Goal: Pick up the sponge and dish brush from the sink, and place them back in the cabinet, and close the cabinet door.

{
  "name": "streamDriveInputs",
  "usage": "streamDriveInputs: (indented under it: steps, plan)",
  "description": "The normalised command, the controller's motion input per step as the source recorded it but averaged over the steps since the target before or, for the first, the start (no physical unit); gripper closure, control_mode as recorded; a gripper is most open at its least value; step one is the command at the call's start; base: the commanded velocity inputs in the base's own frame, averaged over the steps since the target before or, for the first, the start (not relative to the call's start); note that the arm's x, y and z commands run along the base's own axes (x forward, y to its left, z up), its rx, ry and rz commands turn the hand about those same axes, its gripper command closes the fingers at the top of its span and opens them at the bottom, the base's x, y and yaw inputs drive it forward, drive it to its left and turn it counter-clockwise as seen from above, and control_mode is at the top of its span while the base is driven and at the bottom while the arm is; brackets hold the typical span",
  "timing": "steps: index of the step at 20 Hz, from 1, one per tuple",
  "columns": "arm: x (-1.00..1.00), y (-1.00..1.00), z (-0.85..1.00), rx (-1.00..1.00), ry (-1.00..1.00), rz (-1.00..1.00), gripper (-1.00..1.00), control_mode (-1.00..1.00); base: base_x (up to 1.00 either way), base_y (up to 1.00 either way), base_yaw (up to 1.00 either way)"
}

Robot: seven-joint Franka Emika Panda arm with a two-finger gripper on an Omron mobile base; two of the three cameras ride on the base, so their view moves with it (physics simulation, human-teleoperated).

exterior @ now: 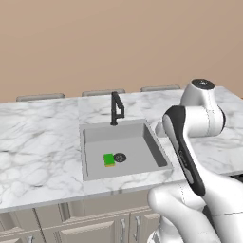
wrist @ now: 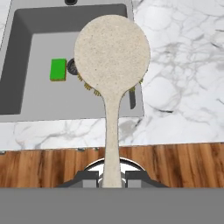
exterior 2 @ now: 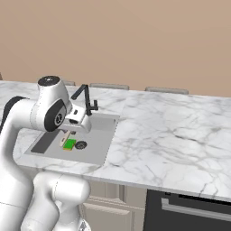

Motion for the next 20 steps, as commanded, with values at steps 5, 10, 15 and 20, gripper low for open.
streamDriveInputs:
  steps: [5, 10, 15, 20]
  plan:
    - [-0.19, 0.0, 0.1, 0.0, 0.0, 0.0, 1.0, -1.0, 0.0, 0.0, 0.0]
    - [0.0, 0.0, 0.0, 0.0, 0.0, 0.0, 1.0, 1.0, -0.21, 0.0, 0.0]
    - [0.0, 0.0, 0.0, 0.0, 0.0, 0.0, 1.0, 1.0, -0.22, -0.06, -0.06]
    - [0.0, 0.0, 0.0, 0.0, 0.0, 0.0, 1.0, 1.0, -0.29, -0.14, -0.18]
